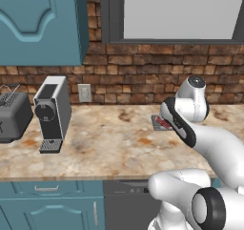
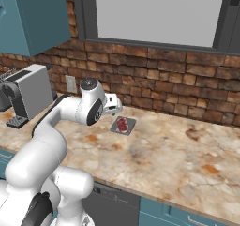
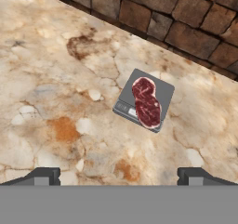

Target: Take the steak from the fridge and place it on the digital scale on the counter by the fridge. Wait a few seconds for a reading, then move it to the plate on the dining counter.

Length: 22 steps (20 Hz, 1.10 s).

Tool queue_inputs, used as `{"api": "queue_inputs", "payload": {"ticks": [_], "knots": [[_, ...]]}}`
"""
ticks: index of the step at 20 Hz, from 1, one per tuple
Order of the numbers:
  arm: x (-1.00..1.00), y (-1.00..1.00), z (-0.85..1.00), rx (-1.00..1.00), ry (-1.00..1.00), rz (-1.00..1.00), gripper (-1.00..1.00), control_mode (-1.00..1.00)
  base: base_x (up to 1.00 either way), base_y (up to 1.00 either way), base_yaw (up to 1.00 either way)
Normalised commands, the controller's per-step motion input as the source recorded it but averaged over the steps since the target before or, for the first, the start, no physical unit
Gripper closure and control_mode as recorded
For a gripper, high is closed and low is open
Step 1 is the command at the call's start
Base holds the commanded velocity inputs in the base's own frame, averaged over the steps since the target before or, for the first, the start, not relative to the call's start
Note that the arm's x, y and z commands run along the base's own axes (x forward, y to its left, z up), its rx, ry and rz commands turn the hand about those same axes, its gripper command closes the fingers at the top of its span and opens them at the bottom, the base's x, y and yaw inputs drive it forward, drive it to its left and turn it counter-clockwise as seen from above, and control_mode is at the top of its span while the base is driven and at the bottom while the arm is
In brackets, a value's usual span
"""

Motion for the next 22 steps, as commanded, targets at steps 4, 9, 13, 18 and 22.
{"api": "queue_inputs", "payload": {"ticks": [4,9,13,18,22], "knots": [[0.14,-0.09,0.00,0.00,0.00,0.00,-1.00,-1.00,0.00,0.00,0.00],[0.28,-0.20,-0.14,0.00,0.02,0.00,-1.00,-1.00,0.00,0.00,0.00],[0.30,-0.14,-0.34,0.00,0.06,0.00,-1.00,-1.00,0.00,0.00,0.00],[0.27,-0.02,-0.35,0.00,0.02,0.00,-1.00,-1.00,0.00,0.00,0.00],[0.28,0.00,-0.34,0.00,0.00,0.00,-1.00,-1.00,0.00,0.00,0.00]]}}
